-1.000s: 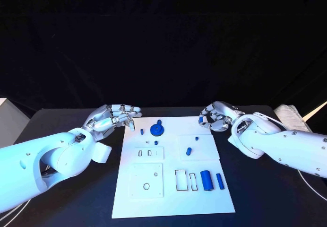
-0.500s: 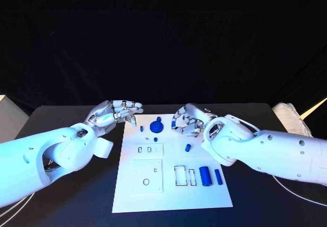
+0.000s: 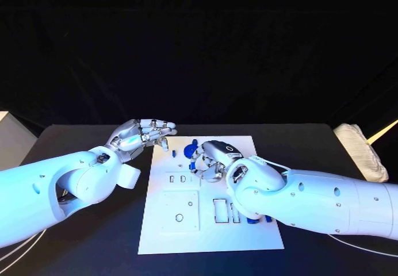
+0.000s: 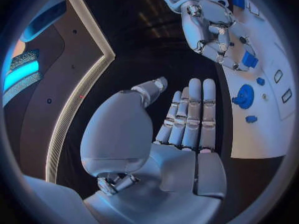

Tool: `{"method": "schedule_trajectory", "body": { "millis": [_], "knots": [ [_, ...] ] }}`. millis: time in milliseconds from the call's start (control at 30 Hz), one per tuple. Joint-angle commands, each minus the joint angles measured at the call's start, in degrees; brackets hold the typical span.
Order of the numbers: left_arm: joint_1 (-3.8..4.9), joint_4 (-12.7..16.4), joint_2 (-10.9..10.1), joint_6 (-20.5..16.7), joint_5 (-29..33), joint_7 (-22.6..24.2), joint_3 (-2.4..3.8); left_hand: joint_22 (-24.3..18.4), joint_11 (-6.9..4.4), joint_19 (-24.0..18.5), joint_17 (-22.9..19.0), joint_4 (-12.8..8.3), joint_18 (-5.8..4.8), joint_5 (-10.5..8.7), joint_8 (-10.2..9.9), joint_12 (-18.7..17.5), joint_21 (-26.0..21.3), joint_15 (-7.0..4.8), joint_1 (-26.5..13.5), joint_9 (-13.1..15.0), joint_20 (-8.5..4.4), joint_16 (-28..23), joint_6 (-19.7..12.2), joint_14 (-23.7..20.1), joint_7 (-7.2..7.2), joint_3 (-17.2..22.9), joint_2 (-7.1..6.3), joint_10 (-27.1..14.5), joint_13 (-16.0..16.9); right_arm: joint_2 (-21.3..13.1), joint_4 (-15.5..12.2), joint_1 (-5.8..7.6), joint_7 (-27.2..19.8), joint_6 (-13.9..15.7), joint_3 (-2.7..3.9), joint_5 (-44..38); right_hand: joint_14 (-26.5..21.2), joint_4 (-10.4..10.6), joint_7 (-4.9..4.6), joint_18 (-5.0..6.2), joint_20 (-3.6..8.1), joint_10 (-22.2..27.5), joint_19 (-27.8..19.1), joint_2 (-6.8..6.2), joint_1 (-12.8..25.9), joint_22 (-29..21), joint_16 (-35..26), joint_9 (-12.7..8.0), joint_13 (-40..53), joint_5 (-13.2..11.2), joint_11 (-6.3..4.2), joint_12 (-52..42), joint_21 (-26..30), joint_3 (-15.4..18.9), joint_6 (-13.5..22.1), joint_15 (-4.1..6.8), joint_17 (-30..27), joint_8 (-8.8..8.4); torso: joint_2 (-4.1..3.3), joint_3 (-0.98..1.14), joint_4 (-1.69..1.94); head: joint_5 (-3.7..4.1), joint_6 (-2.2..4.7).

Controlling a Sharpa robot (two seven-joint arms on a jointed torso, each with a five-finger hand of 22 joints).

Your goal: Assemble the parts on the task board

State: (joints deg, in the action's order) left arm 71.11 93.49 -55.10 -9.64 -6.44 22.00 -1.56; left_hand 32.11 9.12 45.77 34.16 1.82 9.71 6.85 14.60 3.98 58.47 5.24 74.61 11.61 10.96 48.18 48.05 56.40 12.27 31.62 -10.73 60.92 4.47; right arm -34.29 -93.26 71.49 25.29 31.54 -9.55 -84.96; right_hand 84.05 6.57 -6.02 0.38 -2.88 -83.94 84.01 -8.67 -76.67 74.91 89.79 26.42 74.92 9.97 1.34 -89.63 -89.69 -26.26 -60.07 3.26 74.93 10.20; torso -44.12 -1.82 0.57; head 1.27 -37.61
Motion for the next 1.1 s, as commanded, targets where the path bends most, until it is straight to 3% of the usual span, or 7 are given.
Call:
{"method": "schedule_trajectory", "body": {
  "millis": [33,167,367,700,1100],
  "knots": [
    [0.03,0.1,0.2,1.0,-0.2,0.1,0.02,0.1,0.02,-0.4,-0.1,-0.1,0.83,-0.06,-0.2,0.1,0.4,-0.16,0.2,0.1,-0.13,0.3,-0.5,-0.3,0.54,-0.2,0.59,-0.3,0.1,0.9,0.1,-0.58,1.6,0.0,-0.05,-3.8,6.0,0.0,0.15,-0.38,-0.22,-6.1,6.0,0.31,0.2,15.1,0.2,1.7,15.1,0.4,0.14,-0.4,-0.3,-0.3,-0.2,-0.40,15.1,0.40,-0.05,0.06,0.07,-0.18,-0.14],
    [0.04,0.1,0.2,1.1,-0.2,0.0,0.02,0.1,0.02,-0.4,-0.1,-0.1,0.83,-0.06,-0.2,0.1,0.4,-0.16,0.2,0.1,-0.13,0.3,-0.5,-0.3,0.54,-0.2,0.59,-0.3,0.1,1.7,0.2,-1.22,1.9,-0.5,-0.13,-4.2,6.0,0.0,0.15,-0.38,-0.22,-6.1,6.0,0.31,0.2,15.1,0.2,1.7,15.1,0.4,0.14,-0.4,-0.3,-0.3,-0.2,-0.40,15.1,0.40,-0.04,0.05,0.12,-0.30,-0.28],
    [0.04,0.1,0.2,1.0,-0.2,-0.1,0.02,0.1,0.06,-0.5,-0.1,0.1,0.82,-0.15,-0.3,0.1,0.4,-0.12,0.0,0.1,-0.12,0.4,-0.5,-0.3,0.57,-0.3,0.51,-0.3,0.1,2.5,0.9,-1.90,2.2,-1.0,-0.28,-4.3,6.0,0.0,0.13,-0.38,-0.28,-6.1,6.0,0.22,0.4,15.1,0.2,1.7,15.1,0.4,0.16,-0.4,-0.3,-0.3,-0.2,-0.47,15.1,0.47,0.01,0.06,-0.10,-0.50,-0.72],
    [0.04,0.1,0.2,1.2,-0.2,-0.2,0.02,0.1,0.06,-0.5,-0.1,0.2,0.81,-0.21,-0.3,0.1,0.5,-0.10,-0.2,0.1,-0.10,0.4,-0.6,-0.3,0.57,-0.5,0.47,-0.4,0.1,3.2,1.1,-2.81,3.1,-2.0,-0.41,-4.8,6.0,0.0,0.10,-0.38,-0.42,-6.1,6.0,-0.03,0.8,15.1,0.2,1.8,15.1,0.4,0.20,-0.4,-0.3,-0.2,-0.2,-0.60,15.1,0.60,-0.02,0.05,0.04,-0.54,-1.08],
    [0.04,0.0,0.0,1.4,-0.2,-0.3,0.01,0.1,0.06,-0.5,-0.1,0.2,0.81,-0.21,-0.3,0.1,0.5,-0.10,-0.2,0.1,-0.10,0.4,-0.6,-0.3,0.57,-0.5,0.47,-0.4,0.1,3.1,1.9,-3.01,4.0,-3.2,-0.46,-7.5,6.0,0.2,-0.09,-0.38,-0.68,-6.1,6.0,-0.63,1.7,15.1,0.2,1.9,15.1,0.1,0.33,-0.4,-0.3,0.0,0.1,-0.87,15.1,0.69,-0.02,0.14,-0.01,-0.58,-1.23]
  ]
}}
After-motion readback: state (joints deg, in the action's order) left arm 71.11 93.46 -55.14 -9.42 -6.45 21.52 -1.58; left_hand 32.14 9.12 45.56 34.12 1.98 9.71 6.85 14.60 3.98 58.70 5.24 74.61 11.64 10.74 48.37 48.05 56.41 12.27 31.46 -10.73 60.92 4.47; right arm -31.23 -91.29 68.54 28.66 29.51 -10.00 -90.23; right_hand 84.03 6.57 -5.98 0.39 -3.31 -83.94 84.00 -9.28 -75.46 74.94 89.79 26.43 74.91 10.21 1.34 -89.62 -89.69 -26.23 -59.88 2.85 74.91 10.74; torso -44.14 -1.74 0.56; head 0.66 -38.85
